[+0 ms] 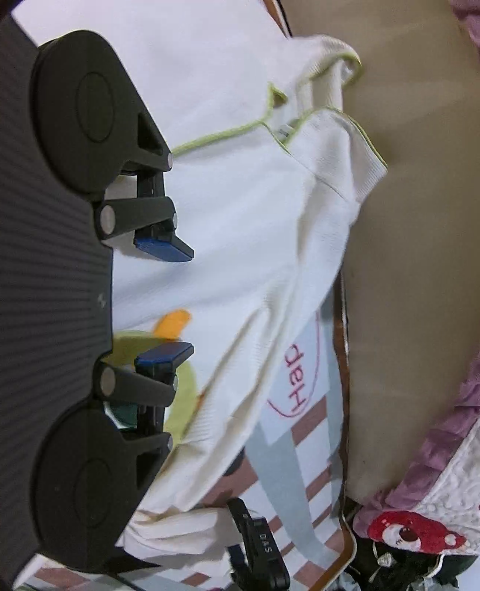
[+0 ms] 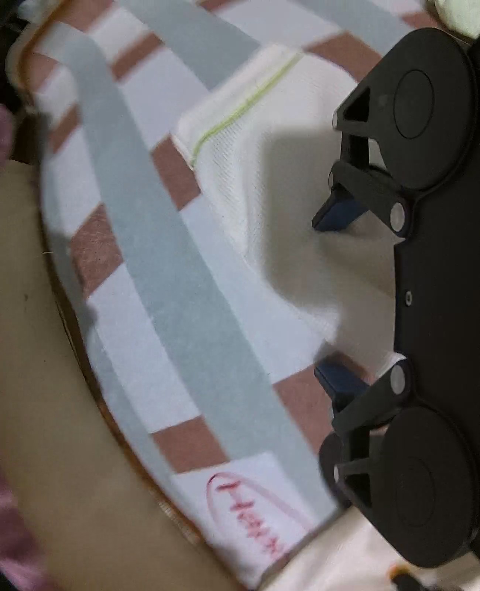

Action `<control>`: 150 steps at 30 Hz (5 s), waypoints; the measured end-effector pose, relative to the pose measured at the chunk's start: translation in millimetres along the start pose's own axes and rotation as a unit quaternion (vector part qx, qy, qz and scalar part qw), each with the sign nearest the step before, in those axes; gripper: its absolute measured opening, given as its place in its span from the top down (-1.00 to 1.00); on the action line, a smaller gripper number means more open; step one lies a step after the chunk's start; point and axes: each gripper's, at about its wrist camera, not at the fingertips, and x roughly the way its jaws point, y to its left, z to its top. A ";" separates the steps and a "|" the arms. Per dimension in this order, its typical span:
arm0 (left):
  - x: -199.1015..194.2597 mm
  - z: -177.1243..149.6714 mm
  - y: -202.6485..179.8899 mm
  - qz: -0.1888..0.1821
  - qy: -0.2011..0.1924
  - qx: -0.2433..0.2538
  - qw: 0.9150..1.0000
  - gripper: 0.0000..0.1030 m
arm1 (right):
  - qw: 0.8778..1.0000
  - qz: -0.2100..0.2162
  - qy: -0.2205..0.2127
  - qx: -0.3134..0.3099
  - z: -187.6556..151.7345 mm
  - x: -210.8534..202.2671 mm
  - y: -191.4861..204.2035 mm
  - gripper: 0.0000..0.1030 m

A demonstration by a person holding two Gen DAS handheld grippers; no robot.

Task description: Fold clothes

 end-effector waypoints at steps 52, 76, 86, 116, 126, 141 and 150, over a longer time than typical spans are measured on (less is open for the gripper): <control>-58.3 -89.2 -41.0 0.006 -0.012 0.087 0.996 -0.05 | 0.936 0.180 -0.300 -0.039 45.6 -76.7 -141.4 0.52; -61.2 -80.9 -42.3 0.013 -0.002 0.098 0.995 -0.07 | 0.944 0.097 -0.293 0.113 55.6 -53.4 -213.9 0.88; -63.3 -75.2 -34.8 0.003 0.006 0.070 0.998 -0.07 | 0.962 -0.023 -0.244 0.121 45.1 -27.4 -252.6 0.14; -180.0 -181.7 -5.3 -0.110 0.085 -0.101 0.985 -0.15 | 0.920 0.358 0.092 -0.133 -193.3 -85.3 -73.1 -0.30; -228.6 -151.4 -49.9 -0.089 0.035 0.025 0.995 0.15 | 0.931 0.303 0.140 -0.145 -242.6 -103.3 -96.5 -0.08; -194.2 -181.8 -191.7 -0.186 0.068 0.254 0.947 0.00 | 0.906 0.324 0.077 -0.263 -252.6 -159.3 -84.4 0.54; -189.6 -182.5 -183.1 -0.174 0.088 0.216 0.957 0.02 | 0.858 0.282 0.026 -0.429 -316.6 -181.2 -134.8 0.05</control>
